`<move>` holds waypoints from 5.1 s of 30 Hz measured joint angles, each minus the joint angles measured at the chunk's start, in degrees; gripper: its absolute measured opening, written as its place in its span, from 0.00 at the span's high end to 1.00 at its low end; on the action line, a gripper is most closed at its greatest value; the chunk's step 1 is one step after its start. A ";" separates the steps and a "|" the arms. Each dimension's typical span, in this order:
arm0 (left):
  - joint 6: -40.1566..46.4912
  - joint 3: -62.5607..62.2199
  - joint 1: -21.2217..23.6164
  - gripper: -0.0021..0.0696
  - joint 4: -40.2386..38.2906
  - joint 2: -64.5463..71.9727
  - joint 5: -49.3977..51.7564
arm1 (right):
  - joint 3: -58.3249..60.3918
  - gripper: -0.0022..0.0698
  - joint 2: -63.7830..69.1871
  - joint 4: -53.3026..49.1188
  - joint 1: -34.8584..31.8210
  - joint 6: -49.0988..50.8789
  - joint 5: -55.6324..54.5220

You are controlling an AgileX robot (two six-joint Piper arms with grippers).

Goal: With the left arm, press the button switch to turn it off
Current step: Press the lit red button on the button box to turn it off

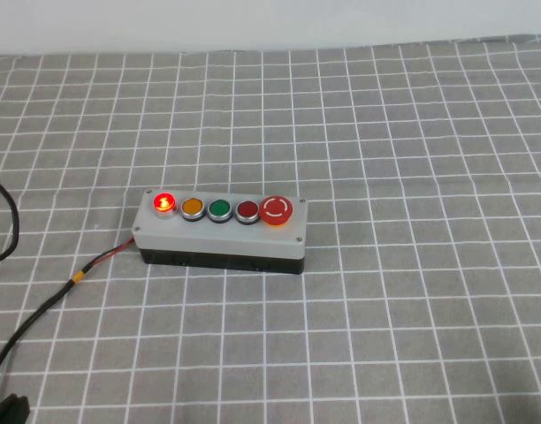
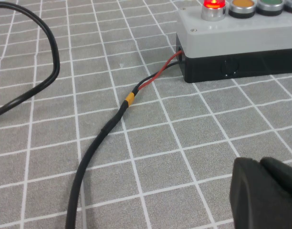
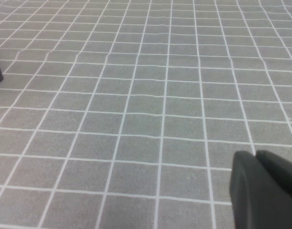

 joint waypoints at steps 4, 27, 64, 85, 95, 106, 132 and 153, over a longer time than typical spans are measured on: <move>0.11 0.00 0.00 0.98 0.00 0.00 0.00 | 0.00 0.99 0.00 0.00 0.00 0.00 0.00; 0.21 0.00 0.00 0.98 0.00 0.00 -0.11 | 0.00 0.99 0.00 0.00 0.00 0.00 0.00; -8.71 -39.29 0.00 0.98 -11.65 39.04 16.74 | 0.00 0.99 0.00 0.00 0.00 0.00 0.00; 7.94 -79.38 0.00 0.98 -14.76 94.52 31.01 | 0.00 0.99 0.00 0.00 0.00 0.00 0.00; 8.60 -86.73 0.00 0.98 -14.90 105.05 34.12 | 0.00 0.99 0.00 0.00 0.00 0.00 0.00; 8.60 -87.09 0.00 0.98 -14.56 107.14 33.92 | 0.00 0.99 0.00 0.00 0.00 0.00 0.00; 8.60 -87.35 0.00 0.98 -13.44 107.27 32.95 | 0.00 0.99 0.00 0.04 0.00 0.00 0.00; 8.82 -87.78 0.00 0.98 -13.03 108.03 32.95 | 0.00 0.99 0.00 0.04 0.00 0.00 0.00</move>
